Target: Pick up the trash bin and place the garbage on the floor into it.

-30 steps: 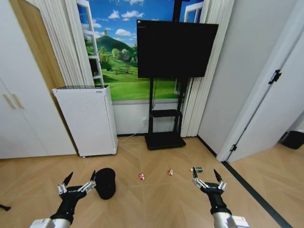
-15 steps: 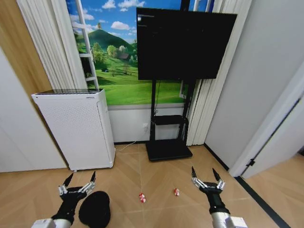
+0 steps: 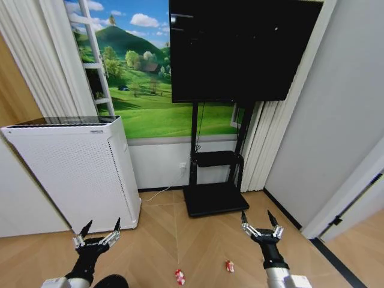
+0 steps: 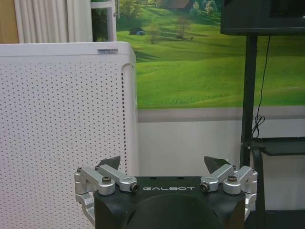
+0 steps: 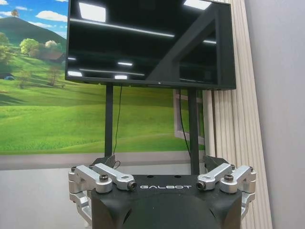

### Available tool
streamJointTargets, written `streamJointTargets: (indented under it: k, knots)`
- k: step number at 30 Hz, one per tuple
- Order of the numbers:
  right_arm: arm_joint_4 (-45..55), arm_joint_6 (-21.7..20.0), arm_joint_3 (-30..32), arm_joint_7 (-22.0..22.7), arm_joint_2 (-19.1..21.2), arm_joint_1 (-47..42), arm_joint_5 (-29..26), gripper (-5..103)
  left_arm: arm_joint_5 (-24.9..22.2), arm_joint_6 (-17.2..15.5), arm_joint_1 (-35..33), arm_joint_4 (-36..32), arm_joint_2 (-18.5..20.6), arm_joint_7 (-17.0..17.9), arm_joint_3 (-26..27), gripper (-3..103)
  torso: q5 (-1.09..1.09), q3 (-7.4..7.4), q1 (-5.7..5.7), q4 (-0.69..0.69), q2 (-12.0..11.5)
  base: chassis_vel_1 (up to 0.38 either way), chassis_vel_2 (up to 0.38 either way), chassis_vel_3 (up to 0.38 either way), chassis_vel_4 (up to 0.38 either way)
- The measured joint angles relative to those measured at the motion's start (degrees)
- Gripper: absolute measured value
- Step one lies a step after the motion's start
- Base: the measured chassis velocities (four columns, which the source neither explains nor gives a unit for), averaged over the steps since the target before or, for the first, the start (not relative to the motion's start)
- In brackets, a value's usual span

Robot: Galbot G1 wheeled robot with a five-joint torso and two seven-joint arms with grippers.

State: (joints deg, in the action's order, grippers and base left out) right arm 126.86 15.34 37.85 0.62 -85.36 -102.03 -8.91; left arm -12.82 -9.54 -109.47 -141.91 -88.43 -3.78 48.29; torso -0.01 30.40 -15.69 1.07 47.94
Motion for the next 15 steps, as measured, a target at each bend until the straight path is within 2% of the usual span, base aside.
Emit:
streamJointTargets:
  k: [10, 15]
  knots:
    - [-0.38, 0.13, -0.11, 0.39, -0.08, -0.32, 0.80, 100, -2.69, -2.35, -0.32, 0.05, 0.83, 4.28, 2.89, 98, 0.01, 0.02, -0.02, -0.02, 0.01, 0.034, -0.031, -0.026, 0.032]
    - [-0.56, 0.12, 0.10, 0.99, 0.00, -0.27, 0.78, 100, -3.36, -2.57, -0.31, 0.05, 0.95, 5.09, 2.97, 98, 0.01, 0.02, -0.03, 0.00, 0.00, 0.000, 0.000, 0.000, 0.000]
